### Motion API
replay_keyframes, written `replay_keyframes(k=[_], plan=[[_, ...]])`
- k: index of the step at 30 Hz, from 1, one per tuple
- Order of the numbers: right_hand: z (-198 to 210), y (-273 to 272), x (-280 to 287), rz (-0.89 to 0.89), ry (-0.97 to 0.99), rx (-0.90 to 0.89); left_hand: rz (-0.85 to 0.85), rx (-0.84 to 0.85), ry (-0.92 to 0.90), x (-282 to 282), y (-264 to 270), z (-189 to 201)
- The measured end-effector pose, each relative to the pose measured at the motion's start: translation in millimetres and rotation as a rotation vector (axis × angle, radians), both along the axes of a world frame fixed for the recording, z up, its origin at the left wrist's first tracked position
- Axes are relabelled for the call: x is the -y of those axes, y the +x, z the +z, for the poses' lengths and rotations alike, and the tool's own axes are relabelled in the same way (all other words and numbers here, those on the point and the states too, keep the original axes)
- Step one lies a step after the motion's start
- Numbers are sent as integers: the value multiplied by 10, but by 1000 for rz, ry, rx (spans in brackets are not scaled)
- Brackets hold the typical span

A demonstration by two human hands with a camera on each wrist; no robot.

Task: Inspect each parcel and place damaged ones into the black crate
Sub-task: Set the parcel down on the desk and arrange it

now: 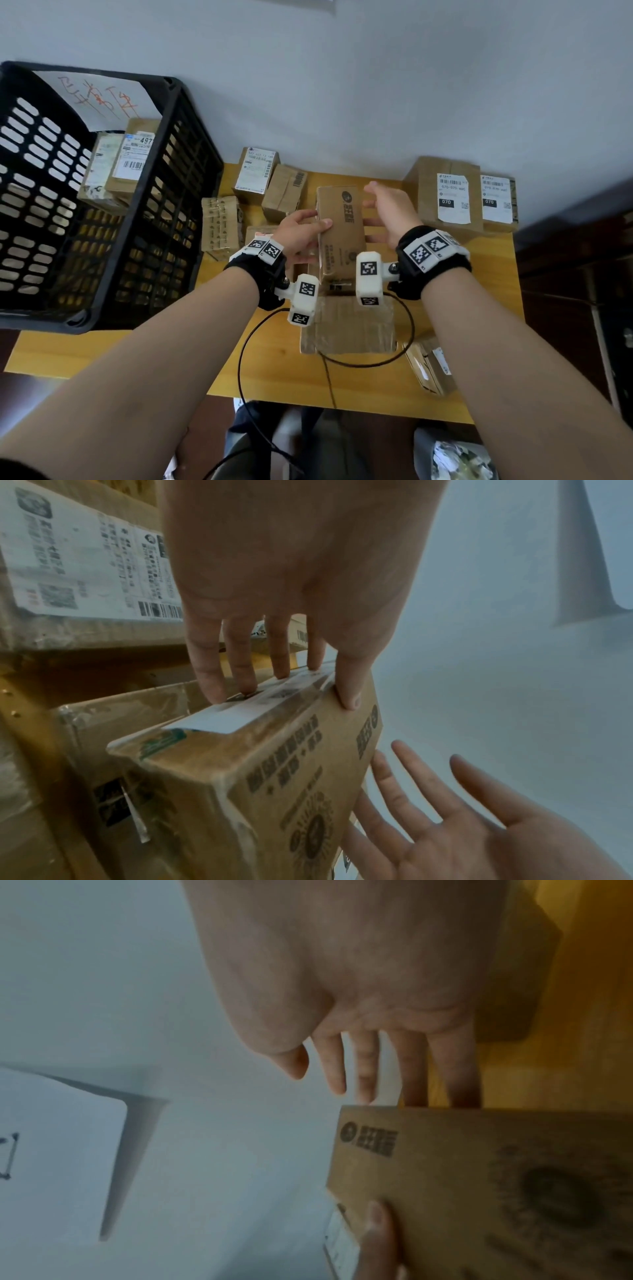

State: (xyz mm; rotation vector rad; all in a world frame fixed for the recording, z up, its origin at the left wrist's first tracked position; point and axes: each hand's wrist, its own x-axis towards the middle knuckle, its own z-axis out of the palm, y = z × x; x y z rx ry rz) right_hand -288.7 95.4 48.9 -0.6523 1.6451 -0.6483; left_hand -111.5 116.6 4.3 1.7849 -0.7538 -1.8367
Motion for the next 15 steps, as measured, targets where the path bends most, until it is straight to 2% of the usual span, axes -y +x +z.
replay_keyframes(k=[5,11,15], plan=[[50,75,-80,95,51,-6,-4,-23,-36,-54,-22,85],[161,77,-149,9,-204,-135,129,-163,-68,42,46,318],[124,64,-213,20,-236,-149,142,-87,-146,17,18,339]])
